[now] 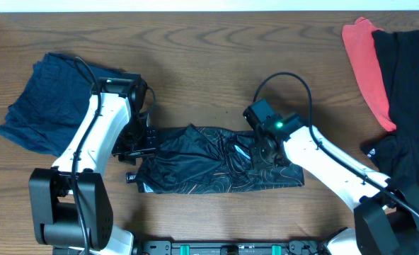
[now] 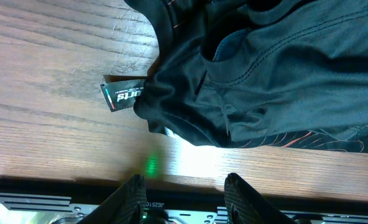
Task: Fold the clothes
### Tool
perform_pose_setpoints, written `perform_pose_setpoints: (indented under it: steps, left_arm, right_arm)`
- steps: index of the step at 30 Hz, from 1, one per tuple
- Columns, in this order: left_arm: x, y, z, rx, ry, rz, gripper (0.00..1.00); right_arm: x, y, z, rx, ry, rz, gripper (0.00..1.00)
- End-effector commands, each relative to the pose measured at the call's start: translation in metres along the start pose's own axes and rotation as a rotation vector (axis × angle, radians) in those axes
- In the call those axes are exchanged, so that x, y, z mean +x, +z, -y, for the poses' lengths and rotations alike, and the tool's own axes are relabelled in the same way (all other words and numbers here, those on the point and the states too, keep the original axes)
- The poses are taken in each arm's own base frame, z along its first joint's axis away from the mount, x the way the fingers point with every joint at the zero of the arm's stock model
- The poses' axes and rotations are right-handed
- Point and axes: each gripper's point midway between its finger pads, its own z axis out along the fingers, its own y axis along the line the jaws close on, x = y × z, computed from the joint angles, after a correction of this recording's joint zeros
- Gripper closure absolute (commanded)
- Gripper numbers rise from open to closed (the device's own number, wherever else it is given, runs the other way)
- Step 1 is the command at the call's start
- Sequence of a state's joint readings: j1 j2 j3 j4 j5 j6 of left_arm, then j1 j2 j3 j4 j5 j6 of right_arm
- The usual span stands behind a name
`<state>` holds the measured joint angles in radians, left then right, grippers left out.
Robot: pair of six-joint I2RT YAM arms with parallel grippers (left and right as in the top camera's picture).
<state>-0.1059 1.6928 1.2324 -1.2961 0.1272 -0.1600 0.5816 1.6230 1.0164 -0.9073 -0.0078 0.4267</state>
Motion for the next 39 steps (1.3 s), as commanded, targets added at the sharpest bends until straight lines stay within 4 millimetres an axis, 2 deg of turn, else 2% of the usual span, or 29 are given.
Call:
perform_pose_setpoints:
  steps: [1, 10, 12, 17, 19, 21, 24, 26, 27, 28, 29, 32, 35, 39]
  left_arm:
    - [0.000, 0.000, -0.002, -0.003, -0.010, 0.002, 0.56]
    - [0.000, 0.000, -0.002, -0.003, -0.014, 0.003, 0.57]
    - [0.000, 0.000, -0.002, -0.003, -0.014, 0.003, 0.57]
    - [0.000, 0.000, -0.002, -0.003, -0.014, 0.002, 0.56]
    - [0.000, 0.000, -0.002, -0.003, -0.014, 0.003, 0.56]
    - [0.000, 0.000, -0.002, -0.003, -0.014, 0.003, 0.56]
    - [0.000, 0.000, -0.002, -0.003, -0.014, 0.003, 0.57]
    - [0.000, 0.000, -0.002, -0.003, -0.014, 0.003, 0.57]
    - [0.000, 0.000, -0.002, -0.003, -0.014, 0.003, 0.57]
    - [0.000, 0.000, -0.002, -0.003, -0.014, 0.003, 0.56]
    - [0.000, 0.000, -0.002, -0.003, -0.014, 0.003, 0.56]
    - [0.000, 0.000, -0.002, -0.003, -0.014, 0.003, 0.55]
    - [0.000, 0.000, -0.002, -0.002, -0.021, 0.003, 0.45]
    - [-0.003, -0.001, 0.000, 0.008, -0.020, 0.016, 0.36]
  right_arm:
    - [0.009, 0.014, -0.006, -0.051, 0.030, -0.030, 0.64]
    - [0.011, 0.032, -0.005, -0.070, 0.030, -0.001, 0.65]
    - [0.007, 0.031, -0.007, -0.078, 0.032, 0.016, 0.72]
    - [0.004, 0.031, -0.015, -0.119, 0.027, 0.024, 0.99]
    - [0.005, 0.030, -0.022, -0.151, 0.002, 0.019, 0.99]
    - [0.007, 0.026, -0.045, -0.266, -0.099, 0.015, 0.99]
    - [0.020, 0.009, -0.094, -0.511, -0.335, 0.010, 0.94]
    - [0.032, -0.001, -0.114, -0.618, -0.446, 0.005, 0.88]
    - [0.035, -0.003, -0.119, -0.639, -0.472, 0.004, 0.77]
    - [0.036, -0.002, -0.121, -0.637, -0.483, 0.006, 0.68]
    - [0.037, -0.002, -0.122, -0.630, -0.488, 0.008, 0.66]
    - [0.032, 0.001, -0.118, -0.602, -0.470, 0.019, 0.65]
    - [0.022, -0.001, -0.110, -0.564, -0.439, 0.045, 0.63]
    - [-0.004, -0.020, -0.089, -0.468, -0.380, 0.126, 0.60]
